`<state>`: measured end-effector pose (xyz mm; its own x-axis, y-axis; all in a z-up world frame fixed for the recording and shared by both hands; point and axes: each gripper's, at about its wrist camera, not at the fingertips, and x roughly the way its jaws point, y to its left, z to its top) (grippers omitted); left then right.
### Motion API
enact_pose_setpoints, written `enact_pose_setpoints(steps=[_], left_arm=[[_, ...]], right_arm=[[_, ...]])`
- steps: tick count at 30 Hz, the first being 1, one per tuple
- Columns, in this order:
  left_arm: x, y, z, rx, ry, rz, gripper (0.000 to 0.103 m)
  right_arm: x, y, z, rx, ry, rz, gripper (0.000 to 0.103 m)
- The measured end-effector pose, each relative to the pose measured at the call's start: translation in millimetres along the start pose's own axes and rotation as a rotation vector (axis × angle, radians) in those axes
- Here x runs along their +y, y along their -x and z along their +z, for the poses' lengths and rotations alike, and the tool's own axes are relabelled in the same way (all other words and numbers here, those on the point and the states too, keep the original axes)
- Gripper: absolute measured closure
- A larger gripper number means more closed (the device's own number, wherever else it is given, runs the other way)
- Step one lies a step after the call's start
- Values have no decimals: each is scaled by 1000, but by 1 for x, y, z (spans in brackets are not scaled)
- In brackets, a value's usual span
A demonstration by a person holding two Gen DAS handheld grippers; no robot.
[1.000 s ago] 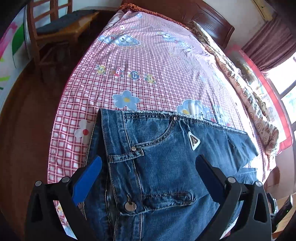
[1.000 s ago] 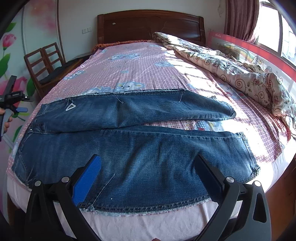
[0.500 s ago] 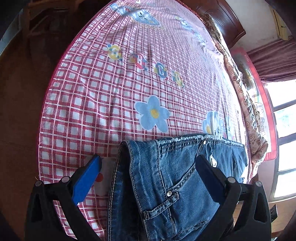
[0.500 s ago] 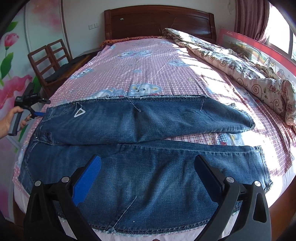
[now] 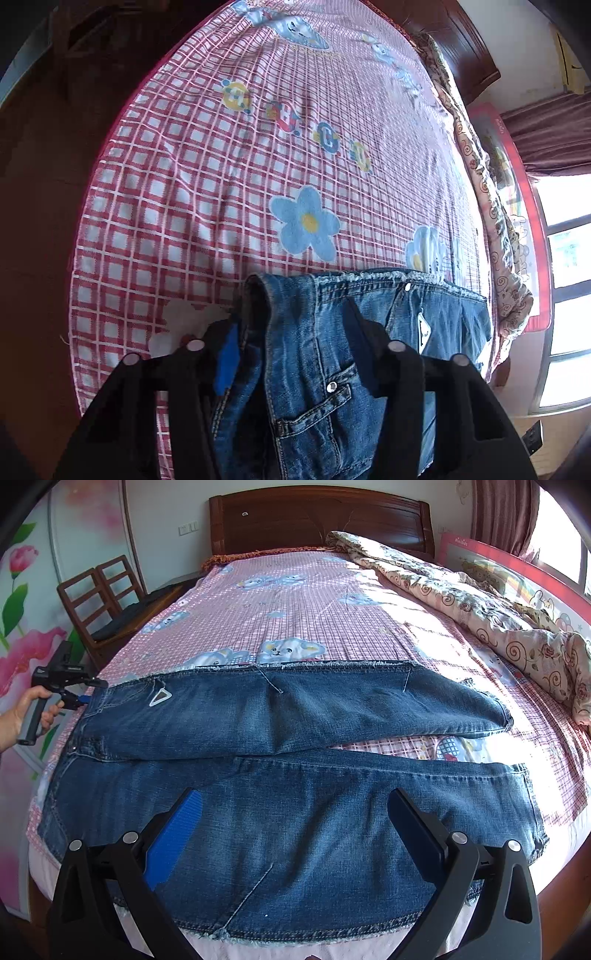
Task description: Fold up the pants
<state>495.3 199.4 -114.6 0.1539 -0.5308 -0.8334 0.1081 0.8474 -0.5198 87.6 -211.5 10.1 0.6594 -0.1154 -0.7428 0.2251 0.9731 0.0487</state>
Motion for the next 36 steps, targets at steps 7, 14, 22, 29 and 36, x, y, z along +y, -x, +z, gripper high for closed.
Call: enact_pose_setpoints(steps=[7, 14, 22, 29, 36], left_arm=[[-12, 8, -16, -89, -23, 95, 95], [-26, 22, -25, -154, -3, 118, 96], [-32, 22, -30, -172, 45, 176, 96], [-30, 14, -28, -159, 67, 217, 96], [-28, 12, -26, -158, 60, 227, 95]], right_arm=[[-45, -16, 5, 105, -103, 68, 3], [-229, -41, 51, 233, -530, 265, 3], [-344, -147, 157, 349, -494, 174, 3], [-338, -234, 170, 522, -306, 88, 45], [-332, -254, 179, 519, -248, 72, 51]])
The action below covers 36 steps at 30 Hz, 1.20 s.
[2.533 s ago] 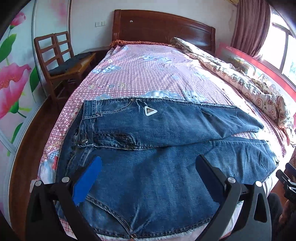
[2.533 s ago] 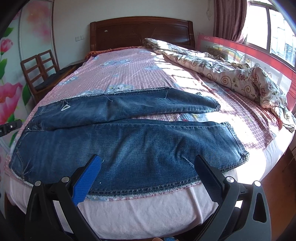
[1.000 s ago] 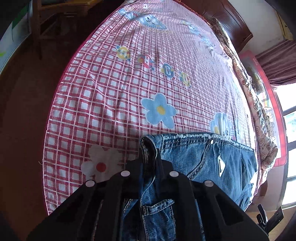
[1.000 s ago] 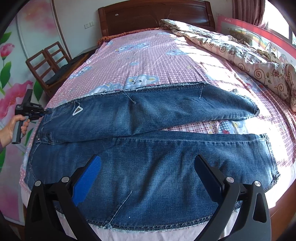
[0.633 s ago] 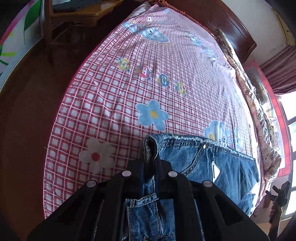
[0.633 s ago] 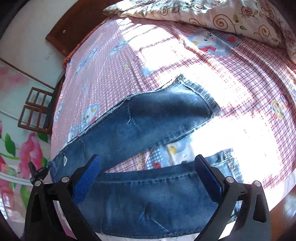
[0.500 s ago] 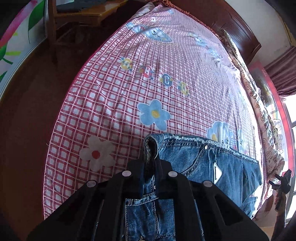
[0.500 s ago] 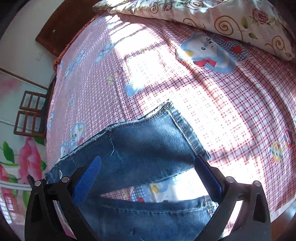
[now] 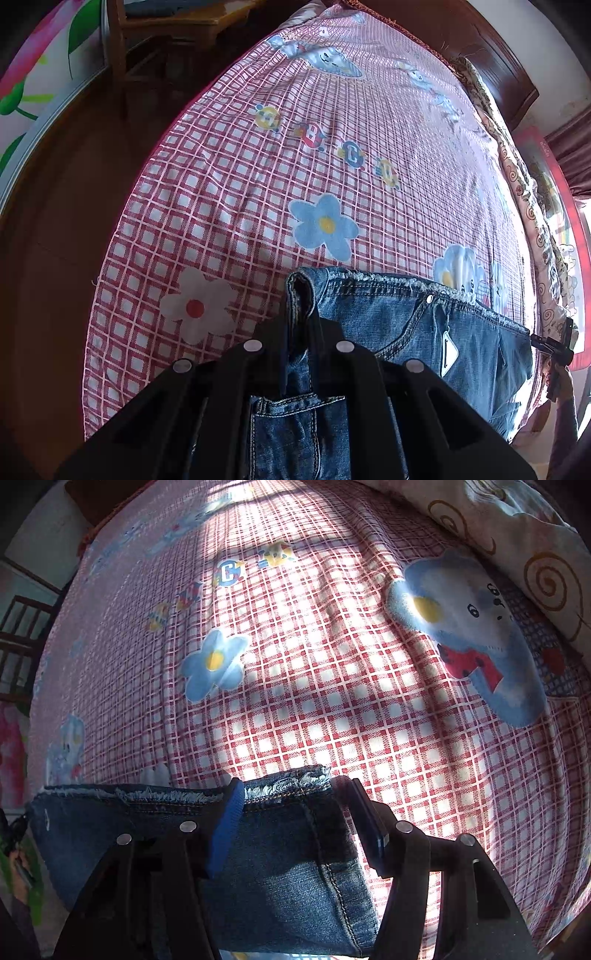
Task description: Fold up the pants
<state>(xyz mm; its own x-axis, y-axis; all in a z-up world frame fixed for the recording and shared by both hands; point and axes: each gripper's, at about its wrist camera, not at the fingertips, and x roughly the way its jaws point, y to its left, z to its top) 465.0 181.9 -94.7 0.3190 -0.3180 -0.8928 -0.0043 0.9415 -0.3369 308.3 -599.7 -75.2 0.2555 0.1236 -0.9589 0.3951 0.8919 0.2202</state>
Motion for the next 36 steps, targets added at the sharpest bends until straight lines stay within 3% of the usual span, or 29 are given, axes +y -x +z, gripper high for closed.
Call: enact_pose_setpoints(steps=[3, 6, 7, 10, 17, 26, 30, 36], left_arm=[[-3, 2, -2, -14, -13, 8, 96], [-7, 9, -5, -50, -24, 12, 96], [-9, 14, -6, -70, -30, 3, 96], [-8, 29, -8, -116, -21, -32, 96], [-11, 81, -21, -224, -47, -138, 96], [9, 152, -84, -382, -12, -318, 96], [25, 173, -125, -424, 8, -373, 96], [47, 182, -188, -437, -1, -366, 96]], right_arm=[[15, -3, -1, 27, 108, -127, 83], [26, 5, -2, 6, 141, -171, 89], [31, 9, -4, -12, 156, -186, 99], [39, 33, -11, -100, 152, -217, 99], [38, 104, -48, -254, 158, -169, 99], [9, 171, -161, -402, 99, -80, 99], [-18, 169, -216, -406, 31, -45, 99], [-42, 125, -288, -342, -43, -13, 99]])
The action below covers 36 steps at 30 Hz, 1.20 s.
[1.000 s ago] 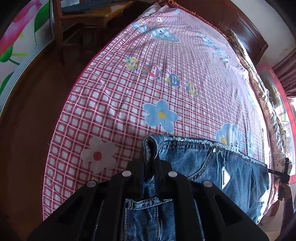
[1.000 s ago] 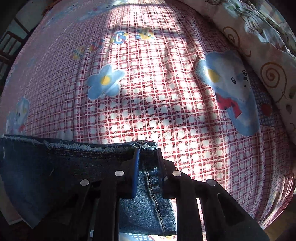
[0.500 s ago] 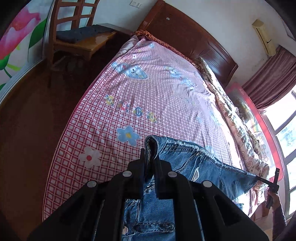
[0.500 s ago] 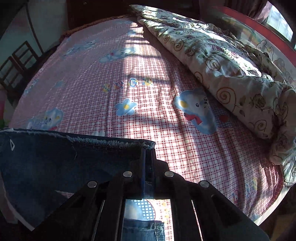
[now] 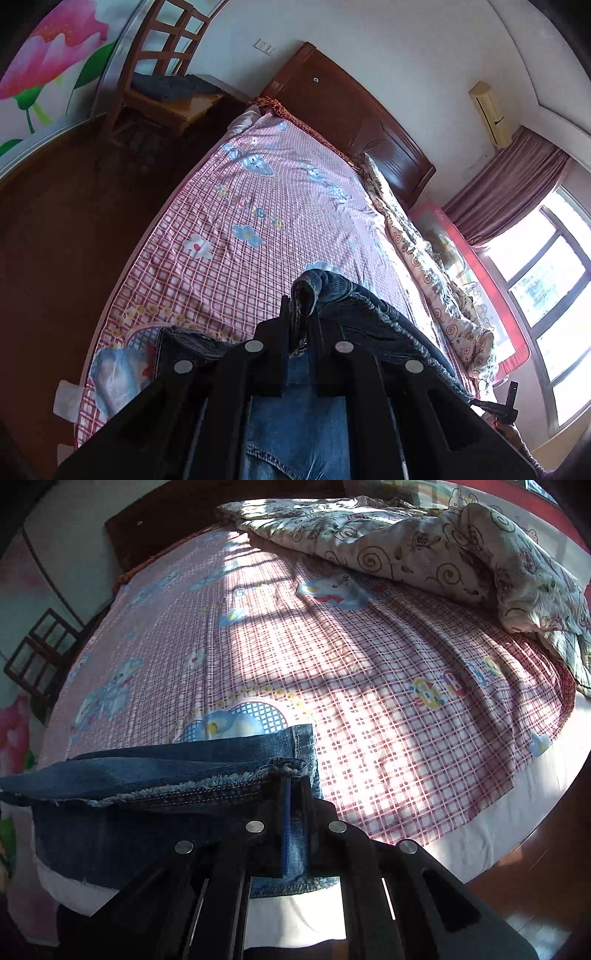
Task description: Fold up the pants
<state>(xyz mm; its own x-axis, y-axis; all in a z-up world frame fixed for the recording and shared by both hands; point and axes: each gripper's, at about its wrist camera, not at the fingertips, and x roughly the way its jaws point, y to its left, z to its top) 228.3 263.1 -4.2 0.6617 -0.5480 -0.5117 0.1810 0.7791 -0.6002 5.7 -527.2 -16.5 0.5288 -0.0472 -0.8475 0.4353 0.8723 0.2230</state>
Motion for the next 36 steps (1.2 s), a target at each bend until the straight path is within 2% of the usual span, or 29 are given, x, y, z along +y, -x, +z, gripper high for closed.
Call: enact_pose_setpoints(steps=[3, 5, 9, 11, 13, 14, 16, 18, 19, 20, 21, 22, 23, 24, 25, 26, 31, 34, 36], left_arm=[[19, 7, -35, 32, 38, 22, 96], [34, 8, -59, 58, 45, 70, 95], [54, 11, -98, 82, 73, 127, 91], [63, 15, -112, 97, 106, 155, 80], [68, 22, -122, 97, 124, 179, 73], [70, 25, -126, 98, 135, 195, 68], [72, 33, -132, 90, 152, 247, 67], [77, 42, -138, 78, 201, 257, 61], [79, 47, -140, 71, 222, 264, 52], [79, 51, -143, 64, 233, 275, 48], [78, 55, -148, 56, 244, 271, 44], [75, 58, -150, 52, 259, 259, 33], [70, 59, -152, 49, 262, 257, 28], [65, 61, -154, 45, 254, 254, 27], [59, 60, -156, 46, 246, 244, 20], [55, 60, -158, 53, 248, 240, 11], [46, 58, -166, 26, 314, 202, 11], [50, 54, -165, 7, 368, 162, 10], [50, 46, -159, 14, 389, 123, 10]], right_arm=[[-9, -20, -34, 35, -26, 1, 99], [-12, -32, -51, 54, -27, -6, 99], [-20, -34, -60, 22, -60, 19, 99], [-24, -31, -60, 27, -91, 28, 95], [-28, -25, -62, 50, -123, 41, 91], [-30, -20, -66, 60, -147, 36, 82], [-36, -12, -77, 79, -200, -3, 78], [-47, -4, -88, 71, -320, 78, 78], [-51, -1, -95, 69, -378, 104, 78], [-54, 1, -100, 61, -425, 141, 78], [-55, 2, -105, 48, -487, 214, 78], [-56, 1, -110, 41, -557, 292, 78], [-56, -2, -113, 33, -612, 359, 72], [-55, -4, -115, 24, -655, 405, 62], [-52, -7, -115, 23, -689, 414, 43], [-48, -10, -114, 27, -709, 414, 43], [-25, -25, -102, 12, -708, 482, 43], [-10, -33, -95, 50, -664, 424, 43], [-6, -39, -96, 50, -671, 435, 59]])
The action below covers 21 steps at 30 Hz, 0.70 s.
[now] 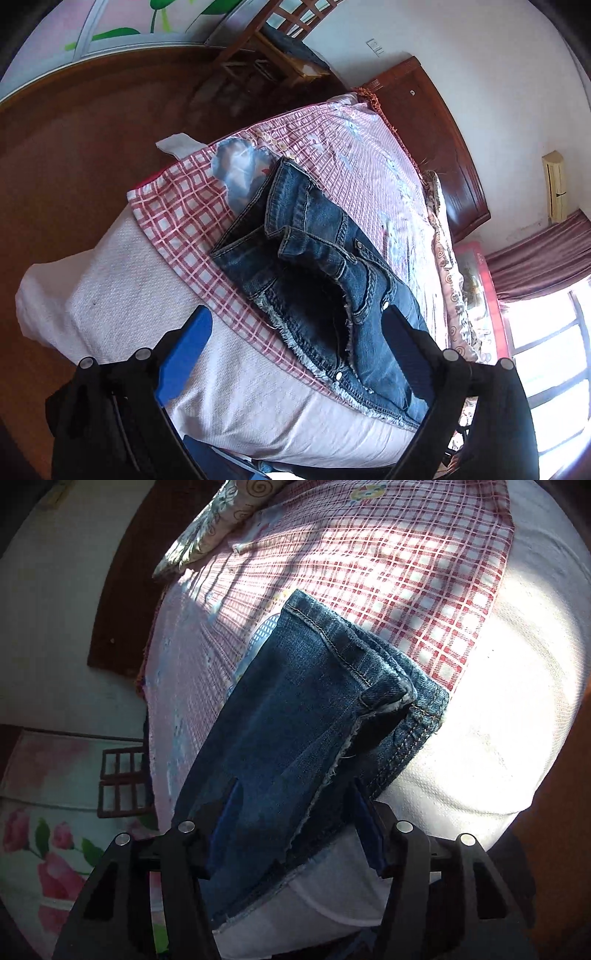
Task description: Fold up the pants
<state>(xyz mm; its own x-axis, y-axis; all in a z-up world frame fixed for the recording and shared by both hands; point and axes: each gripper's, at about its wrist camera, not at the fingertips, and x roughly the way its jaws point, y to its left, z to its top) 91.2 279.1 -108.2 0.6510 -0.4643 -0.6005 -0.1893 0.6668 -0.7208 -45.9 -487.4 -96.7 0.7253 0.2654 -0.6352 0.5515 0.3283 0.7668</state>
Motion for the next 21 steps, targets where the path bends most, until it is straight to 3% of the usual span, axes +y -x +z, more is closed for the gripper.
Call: enact_pose_setpoints(steps=[2, 3, 8, 15, 18, 19, 20, 21], left_arm=[[-3, -4, 4, 9, 20, -28, 10], [-4, -6, 5, 7, 36, -48, 10], [-4, -18, 17, -11, 178, -190, 10], [-22, -59, 30, 7, 178, -177, 12], [-31, -76, 34, 0, 136, -116, 34], [-37, -74, 37, -28, 111, -109, 52], [-43, -67, 42, -69, 79, -146, 80], [-51, -58, 47, -106, 42, -184, 86]], right_arm=[[1, -6, -1, 6, 15, -10, 75], [1, -8, -2, 12, 24, -25, 78], [-1, -17, -3, 47, 46, -61, 79], [-13, -19, 1, 42, 8, -23, 79], [-12, -20, 2, 36, 28, -37, 91], [-13, -21, 2, 38, 33, -38, 94], [-13, -21, 3, 40, 36, -39, 95], [-14, -21, 3, 42, 42, -40, 95]])
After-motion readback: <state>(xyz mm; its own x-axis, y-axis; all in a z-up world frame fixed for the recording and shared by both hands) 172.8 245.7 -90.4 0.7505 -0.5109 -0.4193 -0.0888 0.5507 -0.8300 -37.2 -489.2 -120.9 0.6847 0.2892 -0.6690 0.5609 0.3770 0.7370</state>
